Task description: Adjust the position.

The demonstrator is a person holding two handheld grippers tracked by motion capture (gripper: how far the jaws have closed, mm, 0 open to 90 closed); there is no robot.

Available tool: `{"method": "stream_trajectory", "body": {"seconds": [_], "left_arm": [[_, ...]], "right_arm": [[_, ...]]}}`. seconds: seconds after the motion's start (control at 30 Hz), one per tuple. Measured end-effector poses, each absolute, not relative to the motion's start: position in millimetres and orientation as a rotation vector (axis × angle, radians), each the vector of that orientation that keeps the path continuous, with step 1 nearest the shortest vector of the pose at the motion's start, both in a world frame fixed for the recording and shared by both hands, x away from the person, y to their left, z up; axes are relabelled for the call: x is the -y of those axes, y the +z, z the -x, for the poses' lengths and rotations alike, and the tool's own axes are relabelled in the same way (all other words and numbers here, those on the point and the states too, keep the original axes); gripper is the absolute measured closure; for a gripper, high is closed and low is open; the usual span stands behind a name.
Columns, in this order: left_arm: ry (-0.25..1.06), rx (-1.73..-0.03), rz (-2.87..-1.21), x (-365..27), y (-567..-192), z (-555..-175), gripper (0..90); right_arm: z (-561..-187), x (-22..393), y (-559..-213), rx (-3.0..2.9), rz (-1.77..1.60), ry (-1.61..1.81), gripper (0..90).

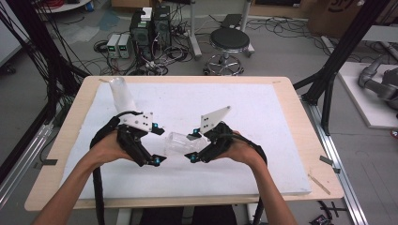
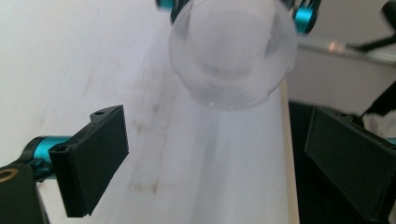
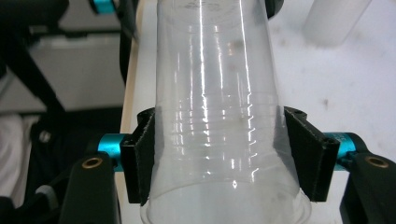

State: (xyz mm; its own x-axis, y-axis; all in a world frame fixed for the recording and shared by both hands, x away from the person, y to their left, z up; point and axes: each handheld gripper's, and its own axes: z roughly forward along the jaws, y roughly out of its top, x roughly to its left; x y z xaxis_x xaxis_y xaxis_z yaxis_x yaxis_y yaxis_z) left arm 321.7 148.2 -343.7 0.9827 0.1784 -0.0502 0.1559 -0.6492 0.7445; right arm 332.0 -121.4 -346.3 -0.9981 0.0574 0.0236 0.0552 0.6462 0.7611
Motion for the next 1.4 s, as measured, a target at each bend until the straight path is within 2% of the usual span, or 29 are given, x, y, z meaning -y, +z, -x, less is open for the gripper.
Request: {"method": "stream_trajectory", "body": {"seconds": [0.13, 0.43, 0.53, 0.97, 1.4], "left_arm": [[0.038, -0.263, -2.383, -149, -342, -326, 6.0], [0.032, -0.263, -2.408, -146, -338, -329, 6.1], [0.012, -0.236, -2.435, -137, -340, -330, 13.6], [-0.019, -0.209, -2.447, -114, -343, -332, 15.9], [-0.047, -0.192, -2.44, -107, -345, -333, 26.3]], "right_arm": [[-336, 114, -341, -2.927, -0.084, 1.122, 34.1], [-340, 105, -331, -2.983, -0.057, 0.977, 34.2], [-341, 104, -330, -3.003, -0.066, 0.934, 34.3], [-343, 97, -331, -3.021, -0.03, 0.863, 34.3], [-341, 92, -333, -3.027, -0.007, 0.864, 34.3]]}}
